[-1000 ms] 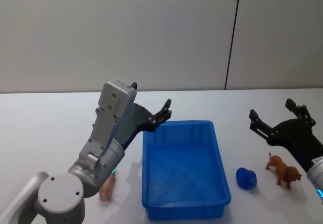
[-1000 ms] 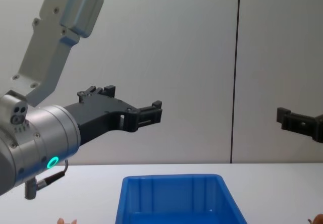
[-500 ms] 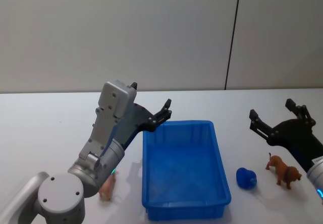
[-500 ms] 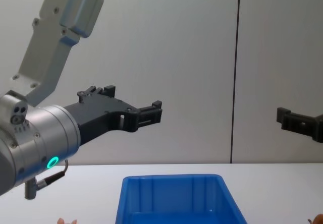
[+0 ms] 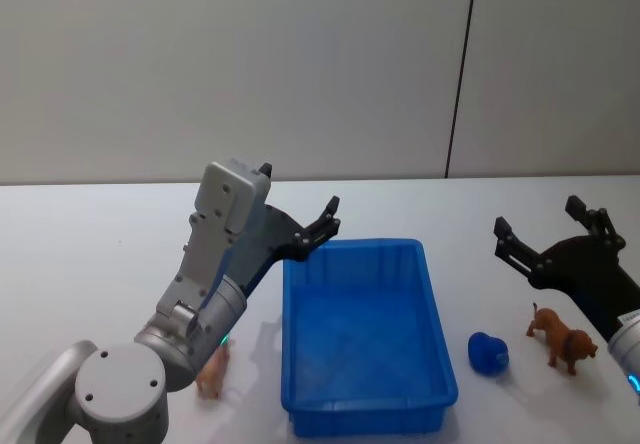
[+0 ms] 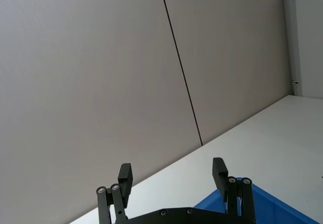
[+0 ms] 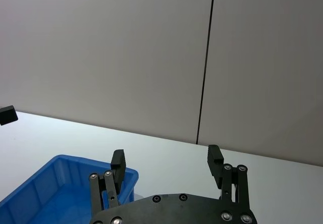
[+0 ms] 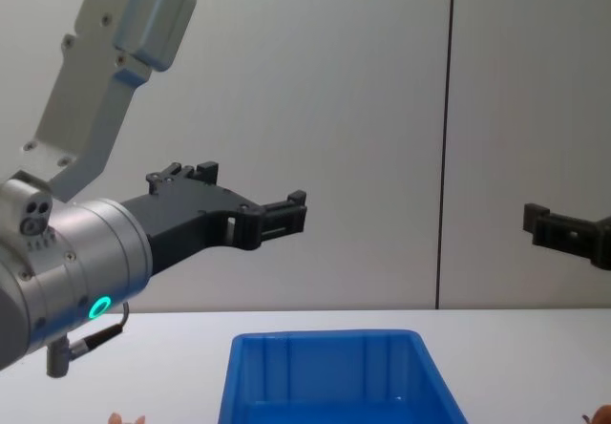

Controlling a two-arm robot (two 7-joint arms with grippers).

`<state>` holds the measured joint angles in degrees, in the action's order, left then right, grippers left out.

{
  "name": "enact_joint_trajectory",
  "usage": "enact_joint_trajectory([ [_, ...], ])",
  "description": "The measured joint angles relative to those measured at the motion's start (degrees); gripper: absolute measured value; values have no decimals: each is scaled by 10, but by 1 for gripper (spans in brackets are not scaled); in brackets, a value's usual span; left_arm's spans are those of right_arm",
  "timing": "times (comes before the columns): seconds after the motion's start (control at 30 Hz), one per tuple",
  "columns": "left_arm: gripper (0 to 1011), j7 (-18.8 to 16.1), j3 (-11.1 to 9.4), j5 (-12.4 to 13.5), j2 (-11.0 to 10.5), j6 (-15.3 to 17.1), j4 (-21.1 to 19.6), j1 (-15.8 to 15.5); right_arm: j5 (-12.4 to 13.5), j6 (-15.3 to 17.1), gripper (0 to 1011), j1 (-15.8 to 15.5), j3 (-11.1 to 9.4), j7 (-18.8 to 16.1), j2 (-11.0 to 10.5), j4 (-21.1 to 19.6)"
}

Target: Pick up the two dolls from the table and place them into the box.

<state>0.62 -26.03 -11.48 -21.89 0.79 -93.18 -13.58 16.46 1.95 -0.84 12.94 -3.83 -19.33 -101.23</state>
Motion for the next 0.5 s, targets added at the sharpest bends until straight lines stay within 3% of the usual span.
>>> enact_joint_trajectory([
  [0.3,1003,0,0,0,0,0,0,0,0,0,1001,-1,0,0,-1,0],
  [0.5,1003,0,0,0,0,0,0,0,-2,4,1001,-21,-5,11,-14,-12],
])
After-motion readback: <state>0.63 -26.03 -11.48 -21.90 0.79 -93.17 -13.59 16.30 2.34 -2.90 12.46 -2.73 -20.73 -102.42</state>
